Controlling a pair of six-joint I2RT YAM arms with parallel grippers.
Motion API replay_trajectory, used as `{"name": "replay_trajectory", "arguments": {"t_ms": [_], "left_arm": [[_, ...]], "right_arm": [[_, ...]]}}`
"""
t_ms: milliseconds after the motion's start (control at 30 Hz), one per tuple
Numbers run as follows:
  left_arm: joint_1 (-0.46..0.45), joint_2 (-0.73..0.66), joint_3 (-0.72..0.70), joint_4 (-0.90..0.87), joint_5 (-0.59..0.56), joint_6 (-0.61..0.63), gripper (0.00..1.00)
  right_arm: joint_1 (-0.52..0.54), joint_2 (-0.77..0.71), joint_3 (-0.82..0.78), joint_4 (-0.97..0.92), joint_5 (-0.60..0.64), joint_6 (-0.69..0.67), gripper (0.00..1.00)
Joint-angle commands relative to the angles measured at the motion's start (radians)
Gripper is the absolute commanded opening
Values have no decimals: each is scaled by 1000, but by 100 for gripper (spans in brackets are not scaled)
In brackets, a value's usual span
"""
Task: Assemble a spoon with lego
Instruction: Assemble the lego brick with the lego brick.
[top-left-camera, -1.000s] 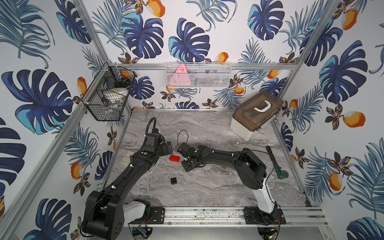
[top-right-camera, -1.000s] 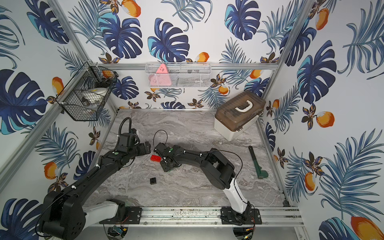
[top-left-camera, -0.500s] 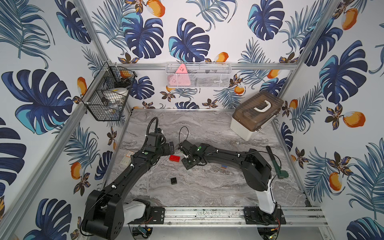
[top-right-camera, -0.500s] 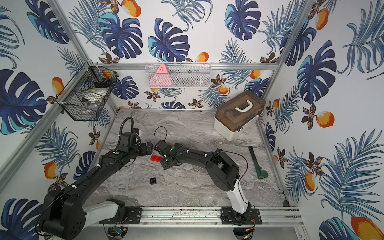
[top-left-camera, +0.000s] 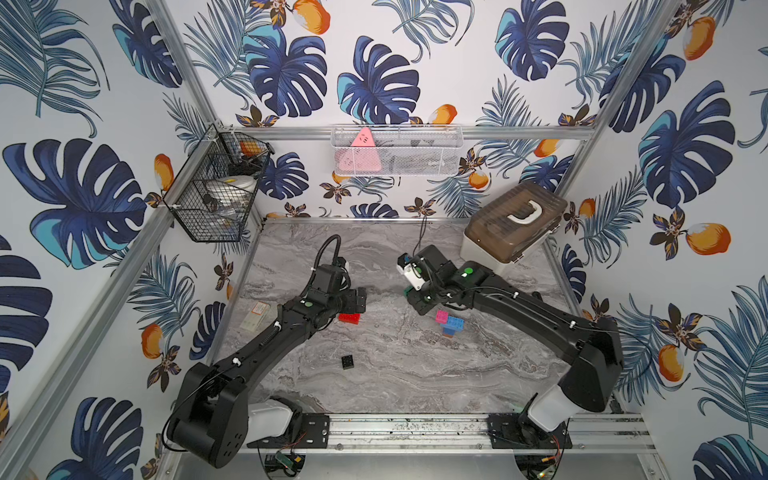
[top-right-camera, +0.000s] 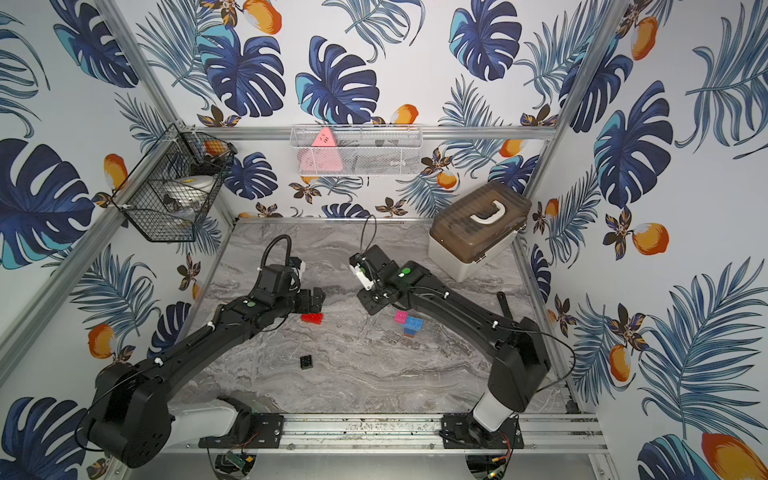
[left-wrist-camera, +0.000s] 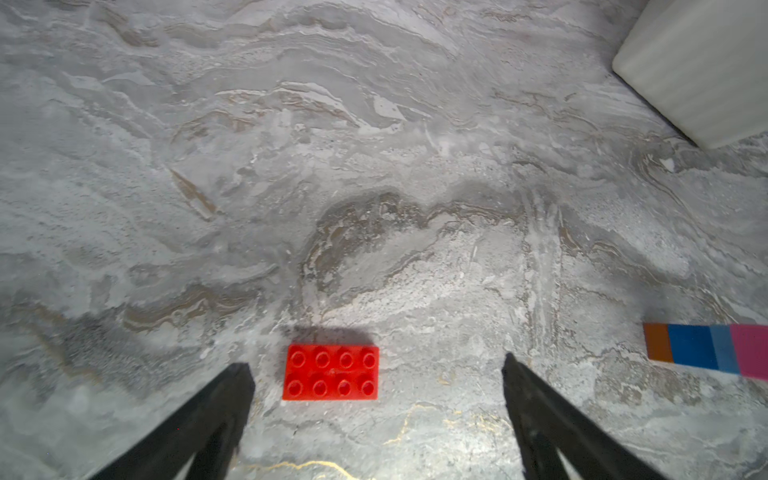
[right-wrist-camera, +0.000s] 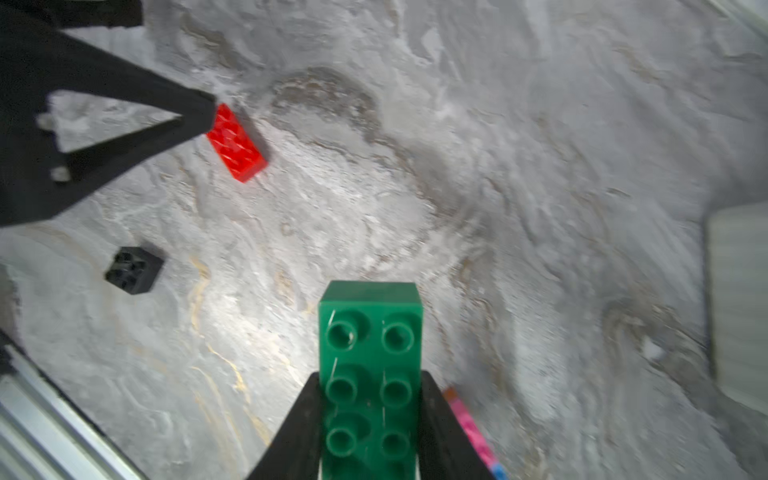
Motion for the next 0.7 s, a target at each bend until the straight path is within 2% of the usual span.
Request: {"name": "replay_trajectory", "arguments": {"t_ms": [0, 200, 367, 467, 567, 667], "left_arm": [[-37, 43, 36, 38, 0, -20, 99], [-102, 137, 110, 43, 73, -29, 99], [-139, 187, 147, 51, 158, -54, 99], [-158, 211, 171, 43, 209, -69, 99], [-183, 220, 183, 44, 243, -84, 99], [-204, 226, 178, 72, 280, -125, 99]], "right_arm": [[-53, -61, -38, -120, -30, -110, 27], [-136, -173, -132, -208, -46, -226, 28], [-157, -225, -193, -236, -37, -317, 29], [-168, -249, -249, -225, -8, -382, 27], [-169, -268, -278, -212, 31, -467, 21], [-172, -292, -331, -176, 38, -529, 23]]}}
